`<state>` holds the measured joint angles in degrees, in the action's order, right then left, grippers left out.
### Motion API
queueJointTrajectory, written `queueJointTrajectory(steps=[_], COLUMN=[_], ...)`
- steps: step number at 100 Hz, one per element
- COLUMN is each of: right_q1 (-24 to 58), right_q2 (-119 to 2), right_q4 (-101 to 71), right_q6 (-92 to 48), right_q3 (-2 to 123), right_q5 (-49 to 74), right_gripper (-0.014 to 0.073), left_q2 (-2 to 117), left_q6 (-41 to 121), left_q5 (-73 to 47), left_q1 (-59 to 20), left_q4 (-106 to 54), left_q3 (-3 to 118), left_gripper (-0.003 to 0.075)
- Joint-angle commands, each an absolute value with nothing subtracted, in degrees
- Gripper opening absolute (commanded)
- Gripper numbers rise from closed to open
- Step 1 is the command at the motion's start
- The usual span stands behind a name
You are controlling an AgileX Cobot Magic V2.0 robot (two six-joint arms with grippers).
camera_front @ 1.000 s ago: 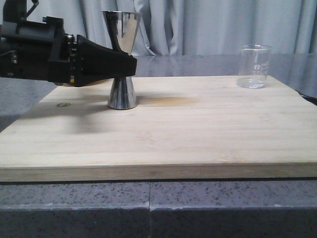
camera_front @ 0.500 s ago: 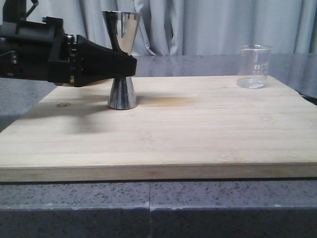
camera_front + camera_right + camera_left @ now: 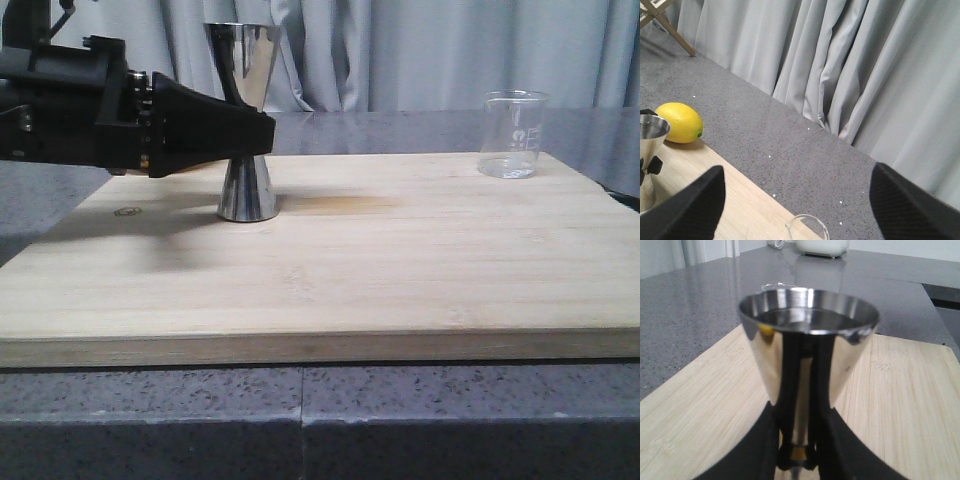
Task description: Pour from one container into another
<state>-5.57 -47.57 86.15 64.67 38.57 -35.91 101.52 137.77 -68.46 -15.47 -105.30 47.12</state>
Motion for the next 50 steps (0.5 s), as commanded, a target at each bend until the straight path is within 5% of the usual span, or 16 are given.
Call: queueJointTrajectory(steps=[1, 33, 50], right_q1=[-5.9, -5.9, -5.9], right_q2=[-46.9, -46.9, -46.9], right_q4=[84.0, 84.0, 84.0], right_q6=[65.0, 65.0, 65.0], right_q3=[40.0, 40.0, 40.0], right_q5=[-35.7, -35.7, -35.7], right_gripper=[0.0544, 0.0544, 0.0544], left_q2=[99.7, 99.7, 99.7], left_q6=[137.2, 136.7, 136.7], left_q5=[-72.7, -72.7, -72.7], left_q1=[-15.3, -15.3, -15.3], left_q4=[-106.0, -106.0, -106.0], left_q3=[47.3, 47.3, 47.3], left_gripper=[-0.0017, 0.0106, 0.0111])
